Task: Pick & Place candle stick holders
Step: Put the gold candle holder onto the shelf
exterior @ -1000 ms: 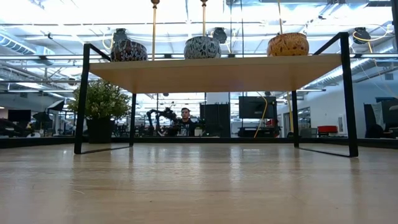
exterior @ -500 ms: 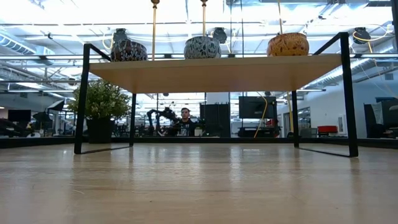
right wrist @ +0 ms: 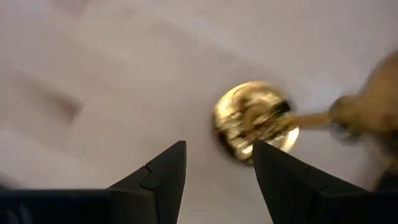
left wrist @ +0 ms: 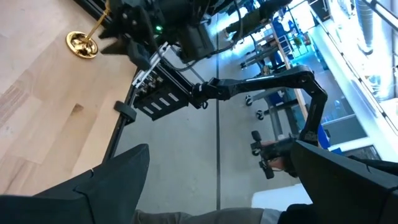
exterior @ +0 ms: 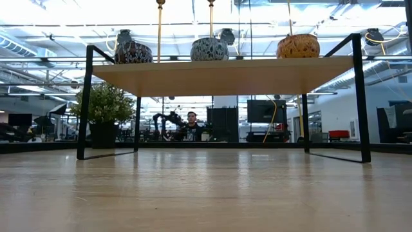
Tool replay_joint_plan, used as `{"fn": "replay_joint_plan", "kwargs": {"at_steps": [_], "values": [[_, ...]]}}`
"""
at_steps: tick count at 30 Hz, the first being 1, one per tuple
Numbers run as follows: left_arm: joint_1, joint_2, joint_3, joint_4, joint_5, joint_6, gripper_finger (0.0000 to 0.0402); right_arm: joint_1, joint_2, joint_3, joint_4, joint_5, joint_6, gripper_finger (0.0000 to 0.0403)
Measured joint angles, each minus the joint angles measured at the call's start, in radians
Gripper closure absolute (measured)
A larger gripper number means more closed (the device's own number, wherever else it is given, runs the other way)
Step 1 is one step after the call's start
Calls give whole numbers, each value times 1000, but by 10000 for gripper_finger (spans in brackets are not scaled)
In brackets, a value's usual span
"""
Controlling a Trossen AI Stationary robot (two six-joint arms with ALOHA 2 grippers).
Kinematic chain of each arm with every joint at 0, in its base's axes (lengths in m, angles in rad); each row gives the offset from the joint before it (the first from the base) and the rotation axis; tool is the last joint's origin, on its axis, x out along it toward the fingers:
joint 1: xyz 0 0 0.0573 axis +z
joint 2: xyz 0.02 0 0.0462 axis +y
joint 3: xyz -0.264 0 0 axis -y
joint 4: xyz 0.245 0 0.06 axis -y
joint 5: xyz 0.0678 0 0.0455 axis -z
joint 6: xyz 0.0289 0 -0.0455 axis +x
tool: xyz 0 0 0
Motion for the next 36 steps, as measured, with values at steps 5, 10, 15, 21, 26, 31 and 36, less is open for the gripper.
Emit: {"fn": "replay_joint_plan", "kwargs": {"at_steps": [5,10,15,21,26,31,36], "values": [[0,0,0,0,7,1,5,-11,-12,-4,-43,-10,3,223],[0,0,0,-2,9,9,5,-13,-12,-4,-55,-9,6,242],[0,0,0,-3,10,12,5,-13,-12,-4,-59,2,6,286],[0,0,0,-3,10,16,5,-13,-12,-4,-63,5,1,360],[0,0,0,-3,9,17,5,-13,-12,-4,-68,33,-6,396],[0,0,0,-3,8,17,5,-13,-12,-4,-70,35,-9,401],[0,0,0,-3,9,17,5,-13,-12,-4,-67,39,-11,401]]}}
